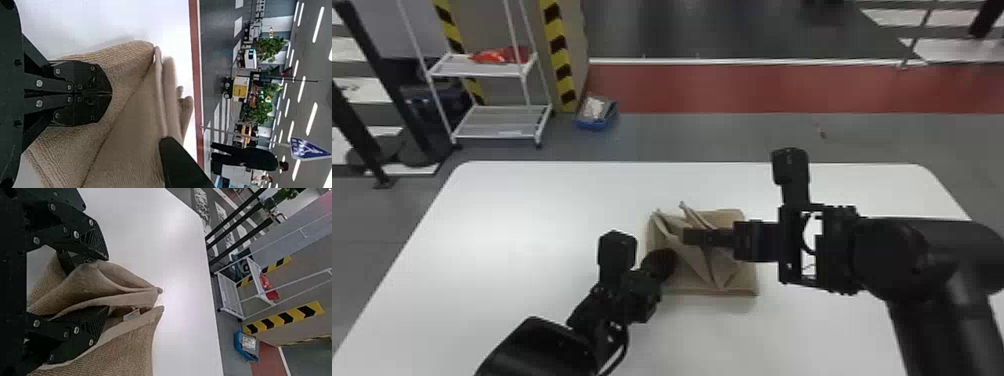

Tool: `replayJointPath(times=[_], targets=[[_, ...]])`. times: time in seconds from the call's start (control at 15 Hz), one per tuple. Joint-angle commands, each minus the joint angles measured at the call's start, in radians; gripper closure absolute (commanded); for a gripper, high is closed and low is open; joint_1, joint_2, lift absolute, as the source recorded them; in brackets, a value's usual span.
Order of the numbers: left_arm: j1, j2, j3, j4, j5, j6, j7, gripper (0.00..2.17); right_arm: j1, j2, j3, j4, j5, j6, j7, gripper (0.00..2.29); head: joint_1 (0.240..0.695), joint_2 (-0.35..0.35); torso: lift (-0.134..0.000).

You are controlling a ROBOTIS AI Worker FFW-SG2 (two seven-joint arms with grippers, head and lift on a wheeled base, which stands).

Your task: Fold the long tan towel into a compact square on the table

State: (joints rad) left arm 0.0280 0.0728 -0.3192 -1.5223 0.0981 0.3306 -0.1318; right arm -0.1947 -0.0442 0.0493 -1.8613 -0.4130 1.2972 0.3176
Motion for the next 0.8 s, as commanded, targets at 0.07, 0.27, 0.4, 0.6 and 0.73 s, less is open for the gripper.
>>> replayJointPath(times=[0.07, 0.27, 0.4, 0.6, 0.73], targets=[[-0.002, -0.001, -0.003, 0.001, 0.000, 0.000, 0.001, 2.14, 0.116, -0.014, -0.126, -0.148, -0.059, 0.009, 0.009, 0.06, 0.695, -0.015, -0.113], [-0.002, -0.002, -0.007, 0.005, 0.002, 0.000, 0.004, 2.14, 0.212, -0.039, -0.241, -0.211, -0.125, -0.034, 0.066, 0.06, 0.695, -0.050, -0.113], [-0.002, -0.002, -0.017, 0.005, 0.000, 0.000, 0.006, 2.14, 0.230, -0.042, -0.313, -0.180, -0.231, -0.190, 0.147, 0.06, 0.695, -0.088, -0.113], [-0.002, -0.002, -0.029, 0.005, -0.003, 0.003, 0.009, 2.14, 0.227, -0.056, -0.341, -0.162, -0.230, -0.190, 0.182, 0.12, 0.695, -0.123, -0.113], [0.003, -0.001, -0.029, 0.001, -0.008, 0.003, 0.011, 2.14, 0.201, -0.079, -0.318, -0.116, -0.155, -0.196, 0.198, 1.02, 0.695, -0.139, -0.113]])
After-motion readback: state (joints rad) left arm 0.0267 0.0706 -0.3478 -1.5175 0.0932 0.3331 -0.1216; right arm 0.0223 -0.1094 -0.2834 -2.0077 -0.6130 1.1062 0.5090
